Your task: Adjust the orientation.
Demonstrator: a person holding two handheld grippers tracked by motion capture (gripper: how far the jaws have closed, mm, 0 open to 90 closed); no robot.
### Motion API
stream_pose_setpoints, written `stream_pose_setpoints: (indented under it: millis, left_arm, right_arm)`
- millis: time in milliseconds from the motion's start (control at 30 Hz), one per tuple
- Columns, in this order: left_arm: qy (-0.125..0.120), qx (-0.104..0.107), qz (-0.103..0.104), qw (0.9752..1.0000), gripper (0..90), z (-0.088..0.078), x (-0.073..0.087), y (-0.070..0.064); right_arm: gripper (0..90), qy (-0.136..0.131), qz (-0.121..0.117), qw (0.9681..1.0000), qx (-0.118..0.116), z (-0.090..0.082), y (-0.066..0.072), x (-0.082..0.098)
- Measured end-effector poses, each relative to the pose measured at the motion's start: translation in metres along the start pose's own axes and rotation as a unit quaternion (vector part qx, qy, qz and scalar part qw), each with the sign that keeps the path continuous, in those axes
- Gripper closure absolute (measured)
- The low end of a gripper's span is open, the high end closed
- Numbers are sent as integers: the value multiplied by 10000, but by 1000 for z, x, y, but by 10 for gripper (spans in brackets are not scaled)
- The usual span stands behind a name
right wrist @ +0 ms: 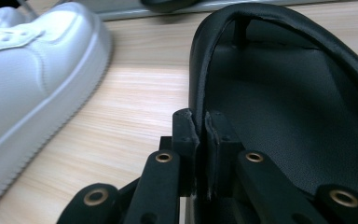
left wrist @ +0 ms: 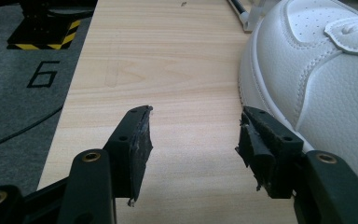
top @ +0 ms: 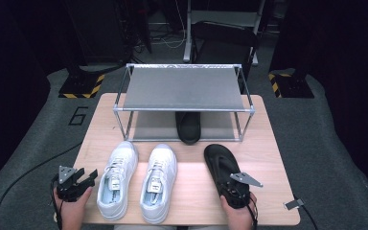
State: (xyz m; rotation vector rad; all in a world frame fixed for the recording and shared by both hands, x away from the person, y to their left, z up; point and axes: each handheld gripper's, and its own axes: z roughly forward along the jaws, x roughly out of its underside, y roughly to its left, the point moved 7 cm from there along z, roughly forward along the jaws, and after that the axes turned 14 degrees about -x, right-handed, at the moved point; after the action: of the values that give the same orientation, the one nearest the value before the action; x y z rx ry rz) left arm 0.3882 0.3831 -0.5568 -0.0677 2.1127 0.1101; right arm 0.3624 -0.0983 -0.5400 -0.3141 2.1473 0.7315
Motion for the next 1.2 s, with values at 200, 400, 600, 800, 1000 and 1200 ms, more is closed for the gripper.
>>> stream_pose_setpoints:
  millis: [200,400,600,800,1000,1200]
  left_arm:
    - [77,32,24,10000,432,-1,1,0]
    - [11,12,-66,10000,432,-1,0,1]
    - [79,33,28,10000,432,-1,1,0]
    - [82,11,-10,10000,432,0,1,-1]
    - [122,8,33,9999,432,-1,2,1]
    - [39,-11,17,10000,432,0,1,1]
  right_arm:
    - [810,-28,-54,9995,-316,17,19,-1]
    - [653,-286,-161,9987,-386,2,18,-12]
    - [579,-557,-204,9981,154,-30,-11,-15]
    - [552,-354,-137,9988,296,-33,-33,-1]
    - [555,-222,-109,9994,229,-22,-37,5]
    - [591,-165,-114,9996,197,-25,-34,6]
